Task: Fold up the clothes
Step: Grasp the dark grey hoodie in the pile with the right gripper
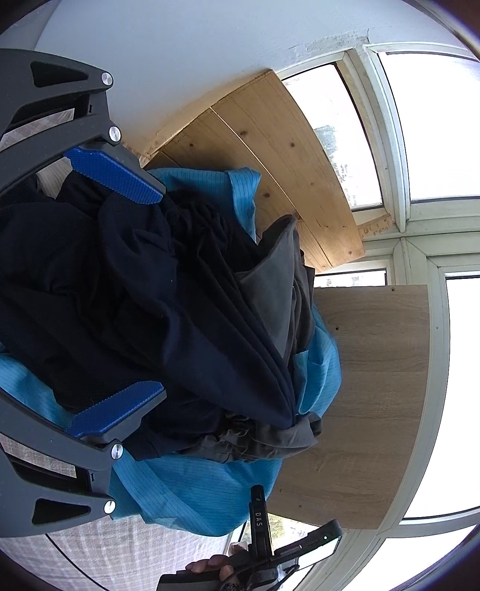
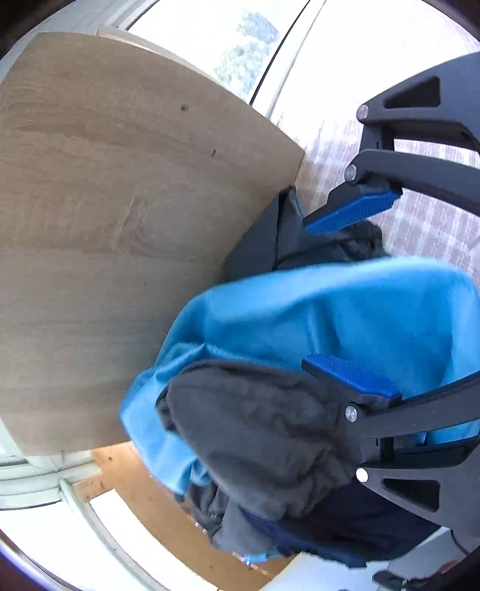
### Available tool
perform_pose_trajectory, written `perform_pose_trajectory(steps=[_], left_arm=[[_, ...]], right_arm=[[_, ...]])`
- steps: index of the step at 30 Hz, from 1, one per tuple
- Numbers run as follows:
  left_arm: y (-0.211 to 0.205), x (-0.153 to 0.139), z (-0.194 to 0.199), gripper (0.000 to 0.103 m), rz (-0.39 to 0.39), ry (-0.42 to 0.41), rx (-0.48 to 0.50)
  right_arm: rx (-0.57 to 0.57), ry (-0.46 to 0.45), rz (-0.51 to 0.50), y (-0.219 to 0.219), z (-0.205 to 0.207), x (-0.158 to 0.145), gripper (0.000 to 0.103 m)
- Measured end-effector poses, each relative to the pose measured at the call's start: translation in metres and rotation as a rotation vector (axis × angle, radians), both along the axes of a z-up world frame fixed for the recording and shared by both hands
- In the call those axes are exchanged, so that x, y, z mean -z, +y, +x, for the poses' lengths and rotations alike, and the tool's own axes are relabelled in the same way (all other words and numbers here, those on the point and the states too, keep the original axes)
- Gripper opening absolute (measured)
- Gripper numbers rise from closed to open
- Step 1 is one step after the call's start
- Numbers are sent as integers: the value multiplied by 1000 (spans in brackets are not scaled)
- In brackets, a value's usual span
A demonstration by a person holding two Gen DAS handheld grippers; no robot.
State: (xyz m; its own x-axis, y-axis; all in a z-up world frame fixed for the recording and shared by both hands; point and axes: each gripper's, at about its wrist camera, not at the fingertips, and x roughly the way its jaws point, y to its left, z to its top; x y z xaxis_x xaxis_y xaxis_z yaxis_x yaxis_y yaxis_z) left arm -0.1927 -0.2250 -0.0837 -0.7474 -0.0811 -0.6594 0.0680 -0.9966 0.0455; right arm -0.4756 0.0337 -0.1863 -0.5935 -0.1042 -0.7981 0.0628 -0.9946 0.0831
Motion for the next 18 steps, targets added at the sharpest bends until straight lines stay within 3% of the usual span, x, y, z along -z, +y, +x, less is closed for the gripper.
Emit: perform_pose_trajectory(steps=[2,4,8,9,10,11,15,18], left_arm=[[-2,2,-1,97,4,-6,-4],[-1,3,-1,97,3,-9,0],[7,8,-6,97,-5,-15,30],[10,10,-7,98,-7,-17,39],[12,12,-10,98,-11,-21,45],[14,16,-14,97,-15,-26,50],[19,32,-33,97,-93,-51,40],[15,43,-45,97,-144,-71,10]], right_arm=[[-42,0,-54,-13,-3,-2,67],[-84,-13,-89,-28,-9,-2,73],[-143,-71,21,-75,-36,23,73],[-161,-77,29,-83,-40,28,67],[-188,-80,2,-88,-41,30,26],[-207,-70,-5,-91,-41,27,16],[-237,36,49,-87,-29,-6,9],[-198,94,-5,-61,-21,-42,9]])
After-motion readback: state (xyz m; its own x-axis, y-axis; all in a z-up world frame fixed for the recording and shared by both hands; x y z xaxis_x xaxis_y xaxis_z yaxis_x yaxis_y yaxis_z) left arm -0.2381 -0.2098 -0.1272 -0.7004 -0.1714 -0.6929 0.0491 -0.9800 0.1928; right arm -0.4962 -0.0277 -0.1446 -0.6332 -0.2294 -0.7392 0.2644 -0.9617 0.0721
